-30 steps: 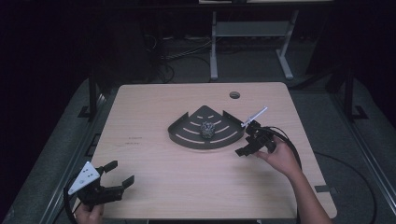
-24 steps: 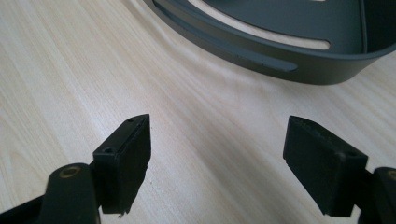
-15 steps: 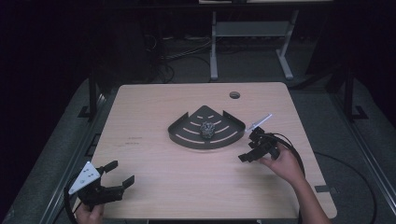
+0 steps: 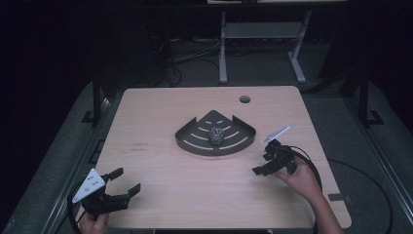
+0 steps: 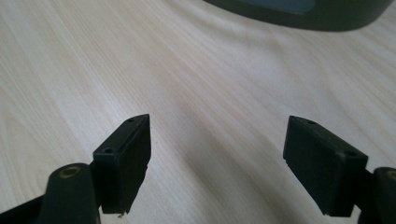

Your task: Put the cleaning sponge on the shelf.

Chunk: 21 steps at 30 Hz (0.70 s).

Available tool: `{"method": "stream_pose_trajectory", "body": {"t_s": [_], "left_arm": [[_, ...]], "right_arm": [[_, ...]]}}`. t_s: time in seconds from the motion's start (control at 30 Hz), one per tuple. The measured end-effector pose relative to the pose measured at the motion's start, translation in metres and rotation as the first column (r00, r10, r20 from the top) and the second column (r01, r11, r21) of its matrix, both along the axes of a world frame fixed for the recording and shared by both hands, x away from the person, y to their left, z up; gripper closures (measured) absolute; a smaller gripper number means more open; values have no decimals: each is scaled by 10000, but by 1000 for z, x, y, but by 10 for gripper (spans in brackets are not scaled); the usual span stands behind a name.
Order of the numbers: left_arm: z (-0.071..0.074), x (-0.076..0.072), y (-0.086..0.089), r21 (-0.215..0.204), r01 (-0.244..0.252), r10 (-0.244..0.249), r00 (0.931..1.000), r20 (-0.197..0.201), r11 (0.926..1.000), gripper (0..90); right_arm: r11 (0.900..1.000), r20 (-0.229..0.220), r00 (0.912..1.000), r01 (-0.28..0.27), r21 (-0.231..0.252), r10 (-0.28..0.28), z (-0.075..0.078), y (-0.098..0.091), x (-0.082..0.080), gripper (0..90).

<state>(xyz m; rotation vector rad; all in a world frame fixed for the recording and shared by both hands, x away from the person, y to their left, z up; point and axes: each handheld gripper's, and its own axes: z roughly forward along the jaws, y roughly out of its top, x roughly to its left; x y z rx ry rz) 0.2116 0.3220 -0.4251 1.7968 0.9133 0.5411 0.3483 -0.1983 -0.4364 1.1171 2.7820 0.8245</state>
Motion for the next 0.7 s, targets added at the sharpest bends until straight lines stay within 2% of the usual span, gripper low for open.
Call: {"method": "stream_pose_trajectory", "body": {"t_s": [0.1, 0.53, 0.7], "left_arm": [[0, 0, 0, 15, 13, -13, 10000, -6, 10000, 132], [-1, 1, -2, 27, 18, -18, 10000, -60, 10000, 132], [-2, 3, -3, 50, 21, -21, 10000, -67, 10000, 132]], "right_arm": [[10000, 51, 10000, 48, -73, -47, -2, -3, -3, 228], [9996, 182, 9996, 225, 174, -228, -7, -14, -20, 227], [9981, 511, 9982, 285, 538, -313, -7, -15, -39, 222]]}}
